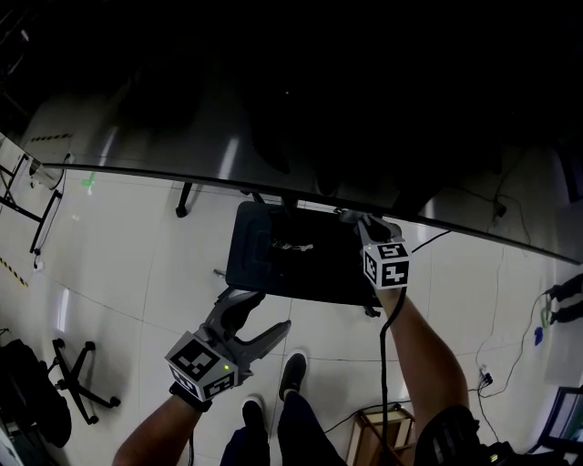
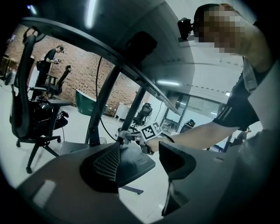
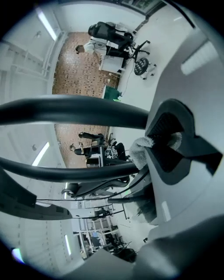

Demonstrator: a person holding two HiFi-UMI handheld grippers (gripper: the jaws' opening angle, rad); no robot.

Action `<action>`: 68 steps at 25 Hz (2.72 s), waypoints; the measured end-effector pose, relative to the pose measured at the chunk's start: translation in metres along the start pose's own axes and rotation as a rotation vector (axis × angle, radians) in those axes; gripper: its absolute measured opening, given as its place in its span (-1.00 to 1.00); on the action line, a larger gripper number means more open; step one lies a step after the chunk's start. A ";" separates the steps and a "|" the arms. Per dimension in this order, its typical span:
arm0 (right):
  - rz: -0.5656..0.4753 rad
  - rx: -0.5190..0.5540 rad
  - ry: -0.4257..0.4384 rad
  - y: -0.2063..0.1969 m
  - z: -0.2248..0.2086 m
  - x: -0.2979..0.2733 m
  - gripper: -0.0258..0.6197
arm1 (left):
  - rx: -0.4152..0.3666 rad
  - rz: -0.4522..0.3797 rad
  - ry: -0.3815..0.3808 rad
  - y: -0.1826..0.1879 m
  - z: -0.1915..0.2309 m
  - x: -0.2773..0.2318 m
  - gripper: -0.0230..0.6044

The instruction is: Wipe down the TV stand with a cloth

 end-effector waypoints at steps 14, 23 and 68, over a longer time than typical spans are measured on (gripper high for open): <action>0.052 -0.018 0.177 -0.032 0.099 -0.015 -0.76 | -0.002 0.014 0.012 -0.015 -0.007 0.024 0.04; 0.178 0.143 0.176 -0.018 0.092 -0.089 -0.77 | 0.037 0.022 0.031 -0.027 0.005 0.007 0.04; 0.282 0.104 0.143 -0.080 0.101 -0.031 -0.77 | 0.030 0.057 -0.032 -0.047 -0.017 0.011 0.04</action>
Point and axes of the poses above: the fingertips, and each gripper's own axes: x backward along the fingers, z to its left, y out of its top, the point moved 3 cm from there along x, backward along the fingers, and after that the axes turned 9 degrees about y, right-handed, at the moved point
